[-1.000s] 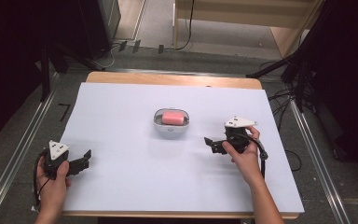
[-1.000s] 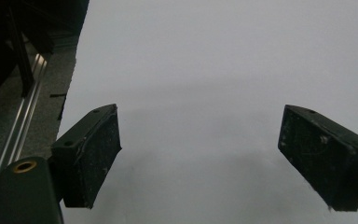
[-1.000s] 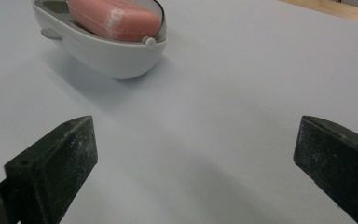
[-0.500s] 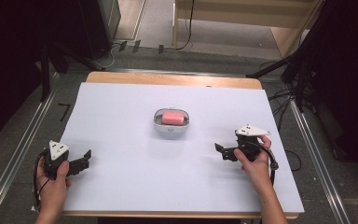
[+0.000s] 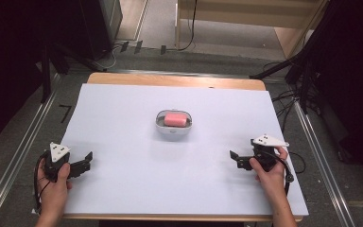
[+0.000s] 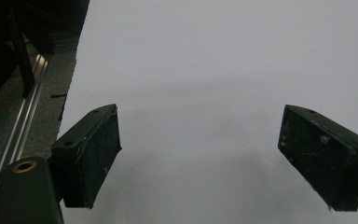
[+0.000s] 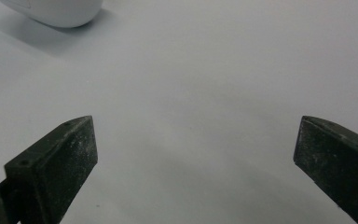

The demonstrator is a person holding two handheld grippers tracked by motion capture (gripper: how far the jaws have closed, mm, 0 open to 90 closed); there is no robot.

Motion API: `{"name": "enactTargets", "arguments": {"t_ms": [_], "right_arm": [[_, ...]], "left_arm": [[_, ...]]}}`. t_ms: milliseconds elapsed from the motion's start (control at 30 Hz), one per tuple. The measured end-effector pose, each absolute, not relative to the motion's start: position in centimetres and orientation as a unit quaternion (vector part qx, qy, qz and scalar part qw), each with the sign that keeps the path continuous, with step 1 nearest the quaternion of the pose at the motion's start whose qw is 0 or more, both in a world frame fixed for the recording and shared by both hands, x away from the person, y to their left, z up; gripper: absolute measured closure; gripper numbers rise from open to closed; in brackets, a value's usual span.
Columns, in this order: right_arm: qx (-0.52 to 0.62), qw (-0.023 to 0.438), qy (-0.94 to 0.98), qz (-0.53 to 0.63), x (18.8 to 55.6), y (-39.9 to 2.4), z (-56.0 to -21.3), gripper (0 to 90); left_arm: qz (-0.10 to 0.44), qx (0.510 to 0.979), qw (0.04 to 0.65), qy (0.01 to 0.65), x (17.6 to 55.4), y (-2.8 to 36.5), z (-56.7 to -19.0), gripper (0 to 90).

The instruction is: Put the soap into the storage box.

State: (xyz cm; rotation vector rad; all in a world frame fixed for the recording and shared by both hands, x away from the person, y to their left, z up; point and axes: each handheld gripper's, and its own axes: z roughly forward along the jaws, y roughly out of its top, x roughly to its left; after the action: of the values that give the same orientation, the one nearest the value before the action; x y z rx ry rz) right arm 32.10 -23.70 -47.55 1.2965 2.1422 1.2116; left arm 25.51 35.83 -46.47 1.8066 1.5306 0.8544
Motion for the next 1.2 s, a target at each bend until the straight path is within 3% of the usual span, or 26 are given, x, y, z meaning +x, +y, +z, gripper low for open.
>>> {"name": "enactTargets", "arguments": {"t_ms": [1200], "right_arm": [[0.530, 0.217, 0.703, 0.421, 25.8, -33.6, -48.7, 0.0]], "left_arm": [[0.325, 0.684, 0.305, 0.578, 25.5, 35.8, -46.5, 13.6]]}}
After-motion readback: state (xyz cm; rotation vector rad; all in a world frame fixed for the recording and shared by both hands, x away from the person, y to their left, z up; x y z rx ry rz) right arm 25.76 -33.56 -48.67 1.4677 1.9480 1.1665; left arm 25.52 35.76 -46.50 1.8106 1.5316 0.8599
